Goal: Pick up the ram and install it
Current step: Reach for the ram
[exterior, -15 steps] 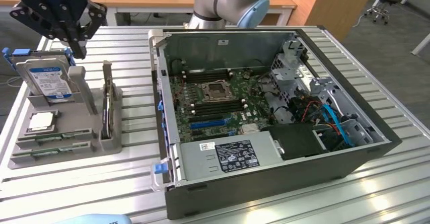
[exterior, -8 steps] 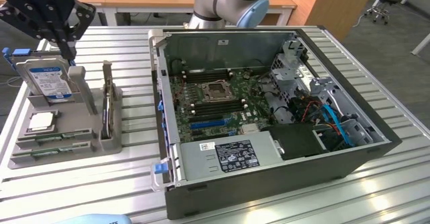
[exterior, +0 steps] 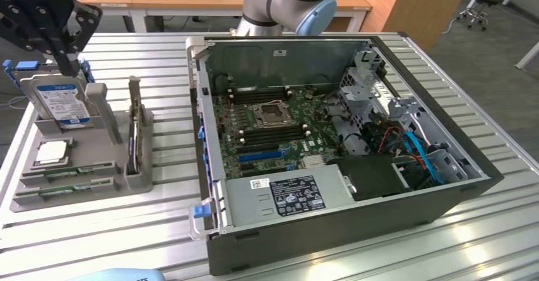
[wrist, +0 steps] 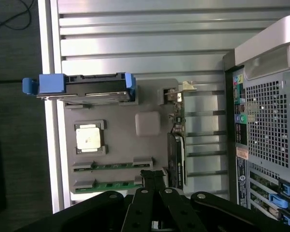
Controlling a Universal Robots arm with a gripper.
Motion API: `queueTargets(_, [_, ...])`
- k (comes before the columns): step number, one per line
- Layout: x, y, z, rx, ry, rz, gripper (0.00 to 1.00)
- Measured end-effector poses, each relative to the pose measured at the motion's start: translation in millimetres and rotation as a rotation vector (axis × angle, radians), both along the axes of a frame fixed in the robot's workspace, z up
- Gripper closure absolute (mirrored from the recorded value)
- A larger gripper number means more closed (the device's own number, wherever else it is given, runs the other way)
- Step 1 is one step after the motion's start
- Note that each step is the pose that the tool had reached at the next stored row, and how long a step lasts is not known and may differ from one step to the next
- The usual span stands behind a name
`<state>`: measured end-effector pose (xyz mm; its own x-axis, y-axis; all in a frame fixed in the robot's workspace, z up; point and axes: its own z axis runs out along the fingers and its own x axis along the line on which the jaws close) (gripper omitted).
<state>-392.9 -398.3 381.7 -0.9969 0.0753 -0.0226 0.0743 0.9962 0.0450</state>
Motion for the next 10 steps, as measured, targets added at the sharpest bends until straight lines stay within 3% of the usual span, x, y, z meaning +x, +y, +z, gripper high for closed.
queueTargets(10, [-24.5,0.0,-2.6,0.0000,0.0039,0.000,0.90])
